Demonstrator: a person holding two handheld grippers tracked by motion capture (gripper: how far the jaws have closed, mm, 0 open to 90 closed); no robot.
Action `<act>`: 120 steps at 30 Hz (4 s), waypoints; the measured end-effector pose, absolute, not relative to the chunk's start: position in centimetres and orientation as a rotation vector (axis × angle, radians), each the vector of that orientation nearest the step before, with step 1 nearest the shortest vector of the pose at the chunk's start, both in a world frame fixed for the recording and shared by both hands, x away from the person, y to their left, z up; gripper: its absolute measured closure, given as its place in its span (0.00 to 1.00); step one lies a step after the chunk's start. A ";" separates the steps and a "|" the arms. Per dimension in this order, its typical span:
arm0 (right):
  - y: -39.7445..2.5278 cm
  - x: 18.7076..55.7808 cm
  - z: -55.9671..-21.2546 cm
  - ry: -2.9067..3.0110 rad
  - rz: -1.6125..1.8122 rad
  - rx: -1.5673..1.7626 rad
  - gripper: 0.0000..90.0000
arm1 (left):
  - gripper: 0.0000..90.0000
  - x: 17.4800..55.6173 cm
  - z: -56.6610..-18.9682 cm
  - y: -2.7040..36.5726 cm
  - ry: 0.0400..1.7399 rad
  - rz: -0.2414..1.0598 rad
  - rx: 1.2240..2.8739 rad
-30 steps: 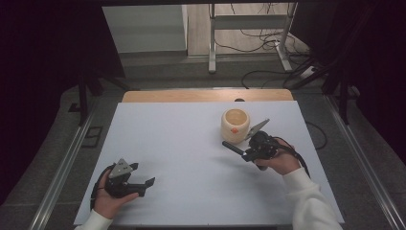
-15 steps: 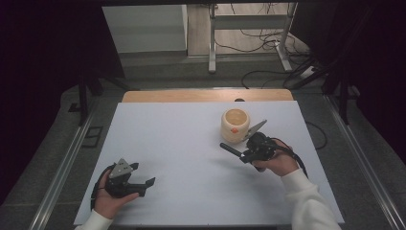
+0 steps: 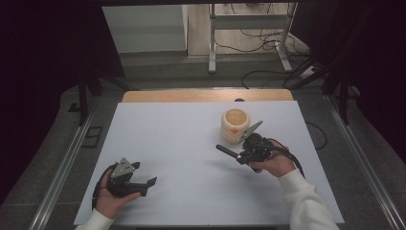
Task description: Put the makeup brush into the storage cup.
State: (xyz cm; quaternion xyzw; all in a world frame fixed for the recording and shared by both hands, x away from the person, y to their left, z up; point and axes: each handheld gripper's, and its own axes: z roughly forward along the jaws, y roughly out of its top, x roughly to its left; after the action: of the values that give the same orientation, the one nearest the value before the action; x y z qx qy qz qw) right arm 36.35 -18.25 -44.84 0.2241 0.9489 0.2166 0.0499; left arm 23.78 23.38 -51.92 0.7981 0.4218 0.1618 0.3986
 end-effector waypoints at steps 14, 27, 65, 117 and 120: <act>-17.4 36.0 -44.9 2.895 0.659 0.648 0.80 | 0.15 24.0 -51.4 22.5 1.041 0.403 2.024; -16.7 35.8 -45.1 2.914 0.649 0.620 0.80 | 0.15 24.5 -50.8 20.7 0.987 0.391 2.041; -15.6 35.4 -45.3 2.928 0.633 0.581 0.80 | 0.15 27.0 -49.7 14.6 0.828 0.388 2.156; -14.5 34.8 -45.2 2.938 0.617 0.533 0.80 | 0.15 28.2 -49.0 10.6 0.716 0.413 2.204; -14.4 34.8 -45.4 2.940 0.610 0.533 0.80 | 0.15 28.3 -49.0 10.1 0.701 0.422 2.221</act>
State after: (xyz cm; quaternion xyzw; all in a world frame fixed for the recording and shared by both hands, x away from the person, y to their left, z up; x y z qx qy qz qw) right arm 34.77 -14.37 -45.40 0.1745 0.9631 0.1997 0.0461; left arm 28.34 10.13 -49.02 0.8688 0.2743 0.1649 0.3779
